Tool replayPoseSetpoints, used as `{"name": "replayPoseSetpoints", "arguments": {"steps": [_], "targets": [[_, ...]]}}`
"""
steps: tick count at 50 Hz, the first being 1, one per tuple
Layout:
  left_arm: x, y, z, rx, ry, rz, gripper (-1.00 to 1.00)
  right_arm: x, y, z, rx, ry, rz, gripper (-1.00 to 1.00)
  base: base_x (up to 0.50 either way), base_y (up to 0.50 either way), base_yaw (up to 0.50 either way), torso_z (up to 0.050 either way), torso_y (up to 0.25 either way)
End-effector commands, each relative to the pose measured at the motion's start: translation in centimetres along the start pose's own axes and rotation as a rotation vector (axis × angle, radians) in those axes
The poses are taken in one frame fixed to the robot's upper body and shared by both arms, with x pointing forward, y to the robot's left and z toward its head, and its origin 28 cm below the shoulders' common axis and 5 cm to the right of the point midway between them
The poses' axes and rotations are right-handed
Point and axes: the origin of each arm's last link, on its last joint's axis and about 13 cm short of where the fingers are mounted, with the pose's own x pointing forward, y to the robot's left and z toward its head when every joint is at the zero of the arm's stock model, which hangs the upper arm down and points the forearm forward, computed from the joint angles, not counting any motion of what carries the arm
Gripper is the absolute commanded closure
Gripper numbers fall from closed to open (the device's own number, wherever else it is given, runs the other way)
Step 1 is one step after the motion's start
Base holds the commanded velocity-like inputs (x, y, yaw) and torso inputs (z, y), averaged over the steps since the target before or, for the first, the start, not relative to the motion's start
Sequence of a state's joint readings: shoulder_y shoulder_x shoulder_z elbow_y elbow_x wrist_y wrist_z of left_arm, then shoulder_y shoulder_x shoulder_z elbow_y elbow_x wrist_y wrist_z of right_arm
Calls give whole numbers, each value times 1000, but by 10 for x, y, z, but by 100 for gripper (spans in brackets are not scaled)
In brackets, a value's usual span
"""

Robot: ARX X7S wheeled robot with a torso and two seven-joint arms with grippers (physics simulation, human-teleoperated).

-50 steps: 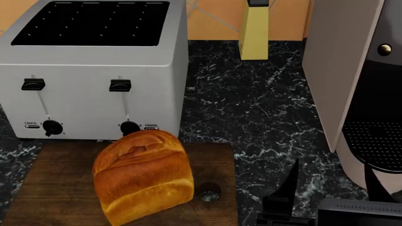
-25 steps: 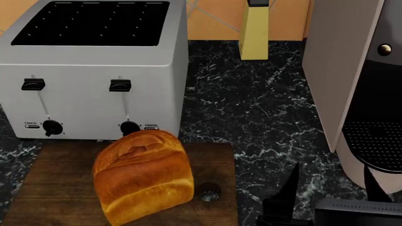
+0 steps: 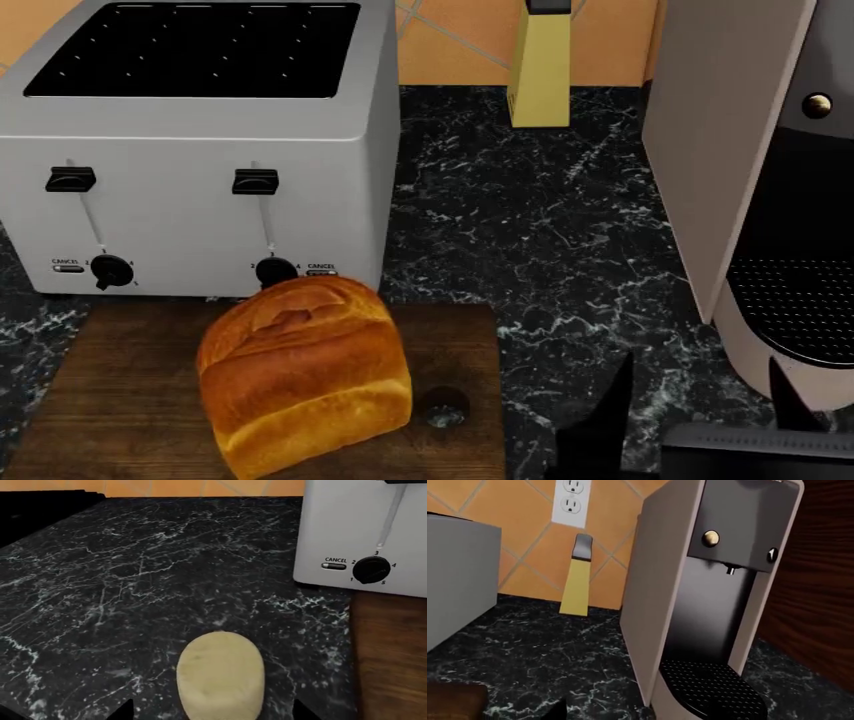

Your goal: Pick up the wedge of cheese and place it on the slice of bread to prepare a simple cheese on bread dish.

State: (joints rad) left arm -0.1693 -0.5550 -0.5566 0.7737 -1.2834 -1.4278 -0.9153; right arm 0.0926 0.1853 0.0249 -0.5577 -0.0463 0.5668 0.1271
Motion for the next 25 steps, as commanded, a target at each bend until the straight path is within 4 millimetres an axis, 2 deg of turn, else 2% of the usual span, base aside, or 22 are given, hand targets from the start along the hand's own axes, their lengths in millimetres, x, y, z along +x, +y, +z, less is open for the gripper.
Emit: {"name": "replayPoseSetpoints", "arguments": {"steps": [1,5,8,9,11,14,25], "targets": [[8,4,3,-3,20,30,-100,-1,1,-9,-3,-1,3,-100,0,0,0,0,0],[11,2,8,-1,28,16,-100,-1,1,-10,-1,-3,2,-100,0,0,0,0,0],[16,1,4,-28,37,-1,-100,-1,2,-10,-7,-4,7,-100,0,0,0,0,0],[18,0,3,-18,36,1,-100,0,1,-2,-8,-4,6,-100,0,0,0,0,0],[19,-1,2,-12,40,0,-100,0,0,4,-4,-3,3,-100,0,0,0,0,0],[20,1,3,-13,45,-3,-100,-1,2,-6,-8,-4,8,-100,0,0,0,0,0],[24,4,1,19,58,9,-100,-1,2,-9,-6,0,6,-100,0,0,0,0,0]]}}
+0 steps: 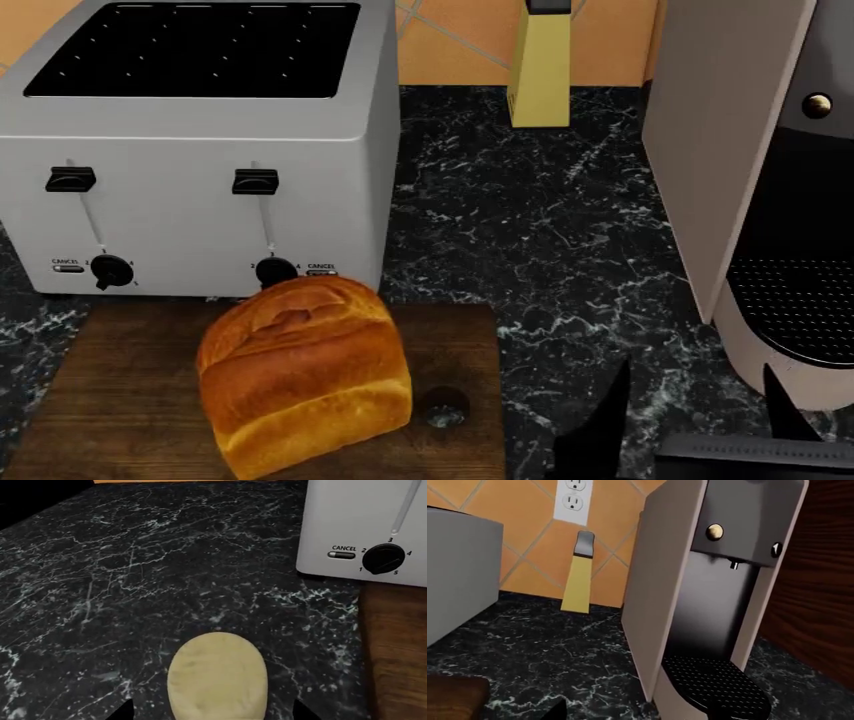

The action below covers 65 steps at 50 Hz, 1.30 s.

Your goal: Pick up the wedge of cheese and place it on the slice of bread to prepare a simple cheese on bread dish.

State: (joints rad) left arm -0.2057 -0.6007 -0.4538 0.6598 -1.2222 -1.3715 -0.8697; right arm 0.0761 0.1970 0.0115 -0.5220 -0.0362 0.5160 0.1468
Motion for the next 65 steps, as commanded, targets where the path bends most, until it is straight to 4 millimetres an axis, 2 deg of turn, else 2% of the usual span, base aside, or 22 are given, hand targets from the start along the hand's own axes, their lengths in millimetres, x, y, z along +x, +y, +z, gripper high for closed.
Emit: {"name": "replayPoseSetpoints", "arguments": {"steps": [1,12,18,44,65], "targets": [[6,3,-3,9,14,26,-100,0,0,-2,-2,1,2,-100,0,0,0,0,0],[12,0,-3,19,31,12,-100,1,-2,10,1,3,-1,-100,0,0,0,0,0],[15,-3,-3,21,33,1,-100,0,0,0,0,1,0,-100,0,0,0,0,0],[27,0,-7,16,41,-11,-100,1,0,0,-7,-1,-2,-100,0,0,0,0,0],[29,3,-11,48,67,9,-100,0,-1,2,-13,2,-1,-100,0,0,0,0,0]]}}
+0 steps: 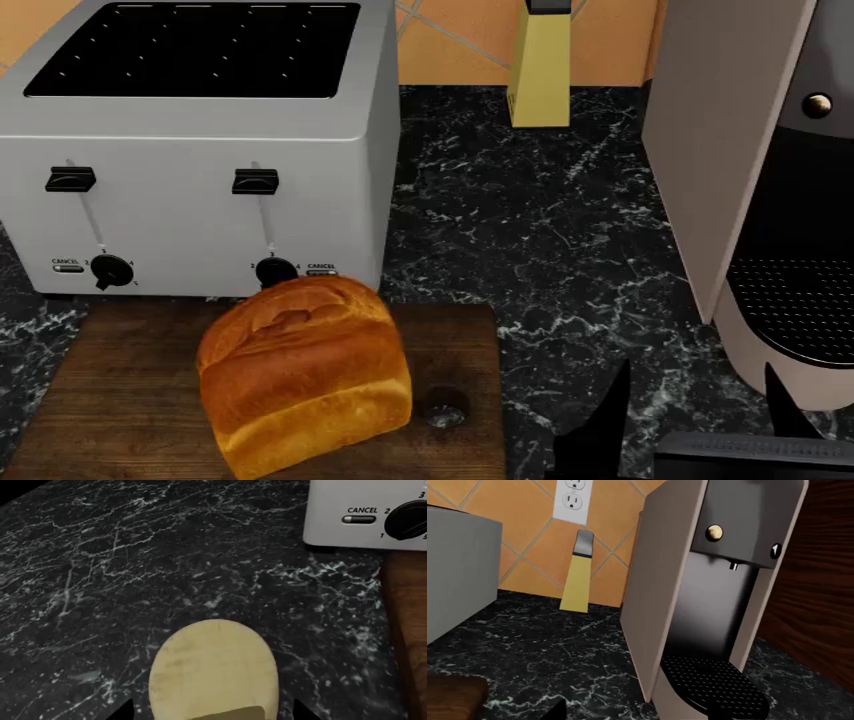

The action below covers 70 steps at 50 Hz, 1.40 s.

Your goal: Pick up the wedge of cheese and place it on the slice of bread to prepare a simple cheese on bread dish.

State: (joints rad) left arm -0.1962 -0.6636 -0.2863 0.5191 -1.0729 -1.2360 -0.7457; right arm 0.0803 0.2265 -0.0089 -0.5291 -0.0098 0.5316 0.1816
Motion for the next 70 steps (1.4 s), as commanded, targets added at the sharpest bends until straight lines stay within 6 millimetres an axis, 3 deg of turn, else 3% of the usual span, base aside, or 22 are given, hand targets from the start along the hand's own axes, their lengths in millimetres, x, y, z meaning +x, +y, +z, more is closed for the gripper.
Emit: {"name": "replayPoseSetpoints", "arguments": {"steps": [1,3,4,17,34,70], "targets": [[3,2,-1,-1,5,26,-100,0,-1,1,-5,-2,-1,-100,0,0,0,0,0],[3,1,-1,6,2,19,-100,0,-1,1,-3,0,-3,-100,0,0,0,0,0],[3,0,0,-2,5,21,100,0,-1,1,-3,-1,-2,-100,0,0,0,0,0],[3,-6,8,17,-35,-23,100,1,1,-1,-2,-2,4,-100,1,0,0,0,0],[-34,-13,42,9,-142,-102,100,1,1,-2,-1,-3,8,-100,0,0,0,0,0],[-54,-25,68,2,-195,-208,100,1,2,-3,7,5,14,-100,0,0,0,0,0]]}}
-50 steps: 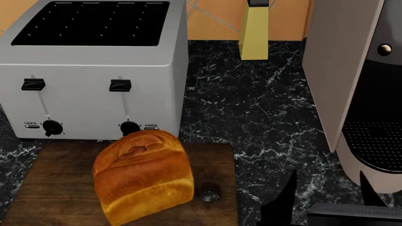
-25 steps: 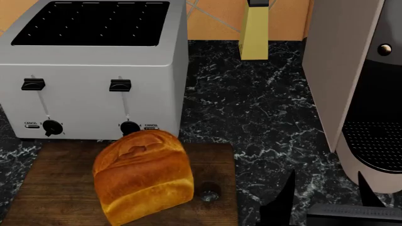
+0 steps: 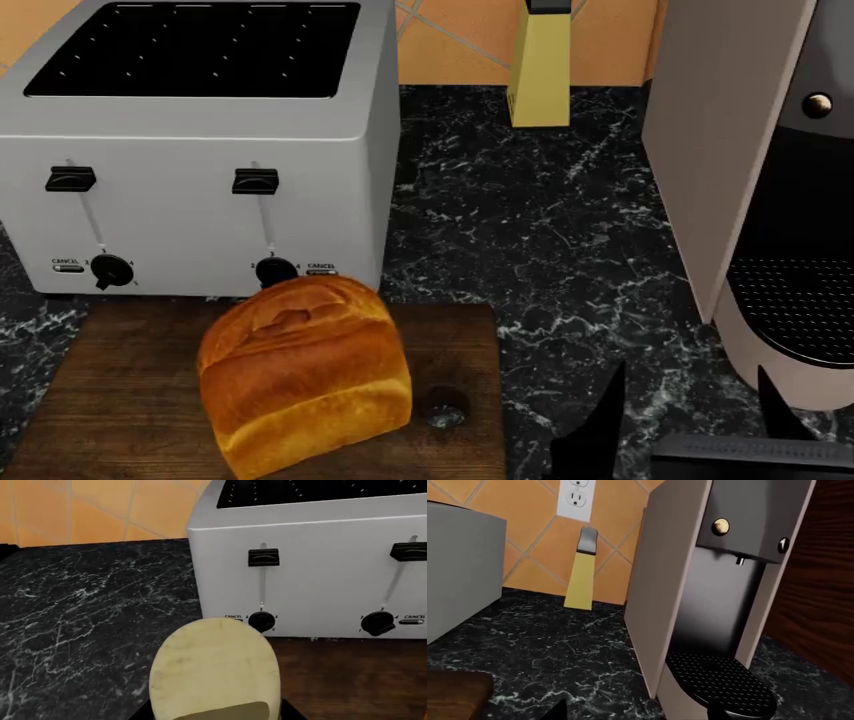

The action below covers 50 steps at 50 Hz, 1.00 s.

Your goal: Pick up the wedge of cheese and place it on the slice of bread to prepare a simple cheese on bread dish.

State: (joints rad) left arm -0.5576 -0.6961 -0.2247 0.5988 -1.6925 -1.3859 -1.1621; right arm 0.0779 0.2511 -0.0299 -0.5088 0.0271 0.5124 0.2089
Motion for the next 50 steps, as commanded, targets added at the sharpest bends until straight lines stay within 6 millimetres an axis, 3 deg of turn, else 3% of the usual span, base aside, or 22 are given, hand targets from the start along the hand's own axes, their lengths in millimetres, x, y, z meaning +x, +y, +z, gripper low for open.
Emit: {"name": "replayPoseSetpoints", "arguments": {"steps": [1,7,23,36,50], "targets": [[-3,-1,5,-27,-11,1,100,0,0,0,0,0,2,-100,0,0,0,0,0],[0,-1,7,-8,-48,45,100,0,0,0,0,0,2,-100,0,0,0,0,0],[-5,-8,17,9,-11,-41,100,0,0,0,0,1,5,-100,0,0,0,0,0],[-6,-19,41,47,-41,-145,100,0,0,2,1,2,4,-100,0,0,0,0,0],[14,-33,71,73,-35,-344,100,0,1,0,-4,3,4,-100,0,0,0,0,0]]}}
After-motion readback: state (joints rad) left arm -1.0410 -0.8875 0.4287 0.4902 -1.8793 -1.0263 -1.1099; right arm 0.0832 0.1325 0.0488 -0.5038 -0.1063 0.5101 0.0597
